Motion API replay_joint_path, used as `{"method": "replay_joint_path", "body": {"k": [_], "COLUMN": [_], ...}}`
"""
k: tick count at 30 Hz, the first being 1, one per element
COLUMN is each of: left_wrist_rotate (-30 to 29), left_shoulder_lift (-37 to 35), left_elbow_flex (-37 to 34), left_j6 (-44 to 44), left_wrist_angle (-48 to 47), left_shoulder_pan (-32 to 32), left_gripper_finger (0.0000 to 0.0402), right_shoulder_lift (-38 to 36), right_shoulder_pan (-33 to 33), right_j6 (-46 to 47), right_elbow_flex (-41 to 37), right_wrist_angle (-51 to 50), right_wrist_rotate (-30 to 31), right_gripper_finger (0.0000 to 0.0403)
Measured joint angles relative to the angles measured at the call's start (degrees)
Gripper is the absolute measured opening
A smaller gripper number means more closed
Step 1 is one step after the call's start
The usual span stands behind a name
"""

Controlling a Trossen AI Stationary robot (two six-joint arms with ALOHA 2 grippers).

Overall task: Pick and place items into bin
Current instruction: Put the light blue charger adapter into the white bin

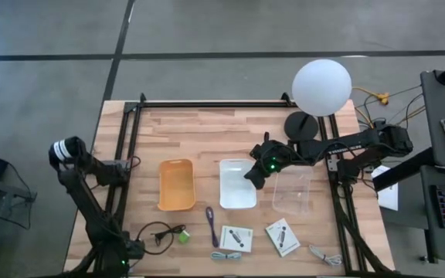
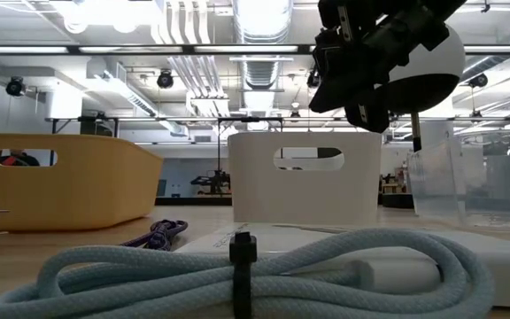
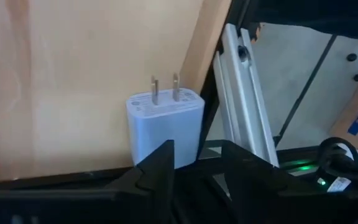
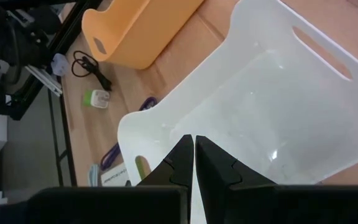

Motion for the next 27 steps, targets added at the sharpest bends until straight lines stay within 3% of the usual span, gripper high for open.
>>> {"method": "replay_joint_path", "body": {"k": [9,20,27], "left_wrist_rotate": [-1.07,-11.58,-19.20], "left_shoulder_lift": [1.66,1.74,0.77], "left_elbow_flex": [0.13,-5.53,-6.74], "left_j6": [0.02,1.05,5.06], "left_wrist_angle": [-1.89,-3.60,-5.43], "left_shoulder_pan": [-0.01,1.24,5.56], "left_gripper_finger": [0.0123,0.0124,0.0124], "right_shoulder_lift": [0.00,0.00,0.00], "right_shoulder_pan": [0.02,0.02,0.02], "right_j6": [0.12,0.22,0.24], "right_elbow_flex": [0.00,0.00,0.00], "right_wrist_angle": [0.00,-0.02,0.01], "right_wrist_rotate": [0.29,0.50,0.68], "right_gripper_finger": [0.0009,0.0009,0.0009]}}
